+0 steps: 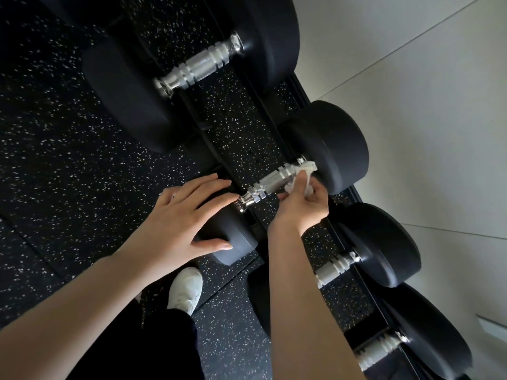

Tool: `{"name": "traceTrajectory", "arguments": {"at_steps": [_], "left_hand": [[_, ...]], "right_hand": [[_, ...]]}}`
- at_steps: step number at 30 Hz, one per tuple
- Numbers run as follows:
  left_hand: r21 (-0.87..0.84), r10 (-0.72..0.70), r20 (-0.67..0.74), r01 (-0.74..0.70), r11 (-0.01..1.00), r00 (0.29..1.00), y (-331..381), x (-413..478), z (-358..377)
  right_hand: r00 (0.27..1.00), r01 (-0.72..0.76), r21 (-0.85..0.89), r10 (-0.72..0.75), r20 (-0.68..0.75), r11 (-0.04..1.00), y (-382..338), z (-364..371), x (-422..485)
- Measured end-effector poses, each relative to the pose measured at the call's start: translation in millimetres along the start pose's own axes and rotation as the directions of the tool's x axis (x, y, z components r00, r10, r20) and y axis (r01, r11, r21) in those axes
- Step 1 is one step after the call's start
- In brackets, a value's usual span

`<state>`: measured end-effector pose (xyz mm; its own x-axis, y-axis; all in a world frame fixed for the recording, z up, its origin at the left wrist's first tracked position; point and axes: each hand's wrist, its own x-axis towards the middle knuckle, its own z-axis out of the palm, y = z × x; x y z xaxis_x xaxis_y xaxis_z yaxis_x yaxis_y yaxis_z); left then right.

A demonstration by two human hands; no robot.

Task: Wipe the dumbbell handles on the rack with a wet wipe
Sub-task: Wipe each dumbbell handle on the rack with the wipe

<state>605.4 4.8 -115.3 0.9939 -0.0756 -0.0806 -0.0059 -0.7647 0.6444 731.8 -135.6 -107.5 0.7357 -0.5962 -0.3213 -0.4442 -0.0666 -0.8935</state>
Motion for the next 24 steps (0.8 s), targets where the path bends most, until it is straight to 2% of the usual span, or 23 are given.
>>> {"name": "traceTrajectory", "arguments": {"at_steps": [5, 12, 19, 24], "left_hand": [[0.014, -0.005, 0.013, 0.004, 1.0, 1.0, 0, 0, 0], [0.08, 0.015, 0.046, -0.018, 0.997, 0.999, 4, 2, -7], [0.19, -0.063, -0.03, 0.067, 0.979, 0.998, 14, 4, -53], [0.289, -0.113, -0.078, 0.131, 0.948, 0.991, 1, 12, -101]], "right_hand": [[0.994, 0.092, -0.084, -0.087, 0.061, 0.992, -7, 5, -3], [1.0, -0.012, -0.119, 0.015, 0.024, 0.993, -4, -13, -4], [0.967, 0.123, -0.249, -0.06, 0.248, 0.961, -35, -31, -32], [0.921, 0.207, -0.268, -0.095, 0.378, 0.941, -59, -8, -57]]}}
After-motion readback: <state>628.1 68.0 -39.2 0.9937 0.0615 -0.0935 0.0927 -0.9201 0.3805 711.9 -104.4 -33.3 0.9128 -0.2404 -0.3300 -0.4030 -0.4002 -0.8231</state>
